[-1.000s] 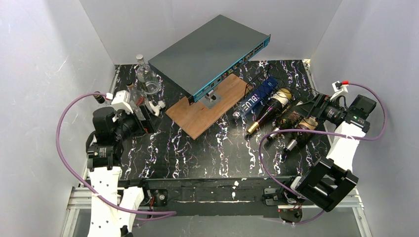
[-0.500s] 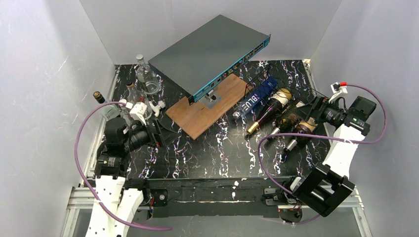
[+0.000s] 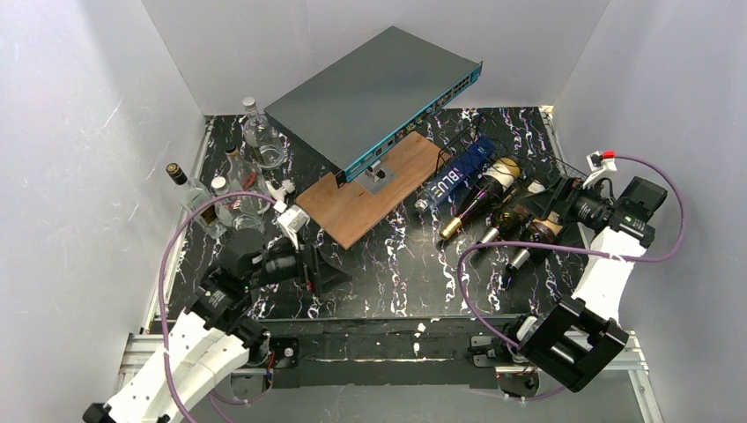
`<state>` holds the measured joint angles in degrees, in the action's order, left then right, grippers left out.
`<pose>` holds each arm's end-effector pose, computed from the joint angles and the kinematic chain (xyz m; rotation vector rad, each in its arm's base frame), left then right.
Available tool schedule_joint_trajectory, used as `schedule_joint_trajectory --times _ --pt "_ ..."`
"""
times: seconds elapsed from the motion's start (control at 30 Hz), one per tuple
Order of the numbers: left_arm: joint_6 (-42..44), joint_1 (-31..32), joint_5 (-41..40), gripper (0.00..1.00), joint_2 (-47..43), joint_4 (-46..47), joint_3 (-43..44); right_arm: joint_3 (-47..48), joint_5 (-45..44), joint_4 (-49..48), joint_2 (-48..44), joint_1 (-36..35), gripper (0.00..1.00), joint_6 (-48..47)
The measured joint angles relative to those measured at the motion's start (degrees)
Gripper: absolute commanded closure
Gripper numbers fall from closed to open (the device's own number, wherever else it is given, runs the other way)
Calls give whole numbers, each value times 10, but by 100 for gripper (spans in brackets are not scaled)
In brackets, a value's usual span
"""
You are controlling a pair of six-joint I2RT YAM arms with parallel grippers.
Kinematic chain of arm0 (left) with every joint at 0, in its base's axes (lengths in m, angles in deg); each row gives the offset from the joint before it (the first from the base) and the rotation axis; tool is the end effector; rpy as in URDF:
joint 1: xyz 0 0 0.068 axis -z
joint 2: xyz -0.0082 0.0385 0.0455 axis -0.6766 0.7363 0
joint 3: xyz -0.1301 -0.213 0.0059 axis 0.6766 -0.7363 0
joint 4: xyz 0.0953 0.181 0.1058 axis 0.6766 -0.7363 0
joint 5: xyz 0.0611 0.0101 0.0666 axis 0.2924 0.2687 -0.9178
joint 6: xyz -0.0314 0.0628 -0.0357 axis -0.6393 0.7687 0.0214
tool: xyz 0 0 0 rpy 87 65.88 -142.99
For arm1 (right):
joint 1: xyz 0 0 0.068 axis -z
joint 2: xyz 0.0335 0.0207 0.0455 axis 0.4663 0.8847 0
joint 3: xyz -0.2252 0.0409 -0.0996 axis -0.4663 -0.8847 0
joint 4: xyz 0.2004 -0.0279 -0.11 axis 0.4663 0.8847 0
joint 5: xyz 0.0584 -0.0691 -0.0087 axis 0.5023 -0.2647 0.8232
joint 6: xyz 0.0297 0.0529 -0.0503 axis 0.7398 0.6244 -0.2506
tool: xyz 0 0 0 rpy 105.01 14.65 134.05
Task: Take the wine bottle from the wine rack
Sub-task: Pick up the wine bottle from the wine rack.
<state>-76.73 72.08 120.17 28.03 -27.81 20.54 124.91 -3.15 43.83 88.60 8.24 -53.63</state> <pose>0.1067 -0.1029 0.2844 0.4562 1.8669 -1.2295 0.2069 -0.0777 0.2814 -0.0622 1.9666 0.6893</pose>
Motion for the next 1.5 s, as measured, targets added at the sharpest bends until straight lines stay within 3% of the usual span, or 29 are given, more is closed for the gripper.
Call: schedule_joint_trajectory --times 0.33,0.63,1.07,1.5 --pt "46 257 -147 2 63 77 -33 -20 8 -31 0 0 2 0" --pt "108 405 -263 2 216 142 -17 -35 49 -68 21 0 2 2" --pt "148 435 -373 2 394 204 93 -49 88 -83 25 0 2 0" --pt "158 429 -398 2 561 211 223 -49 85 -83 22 0 2 0"
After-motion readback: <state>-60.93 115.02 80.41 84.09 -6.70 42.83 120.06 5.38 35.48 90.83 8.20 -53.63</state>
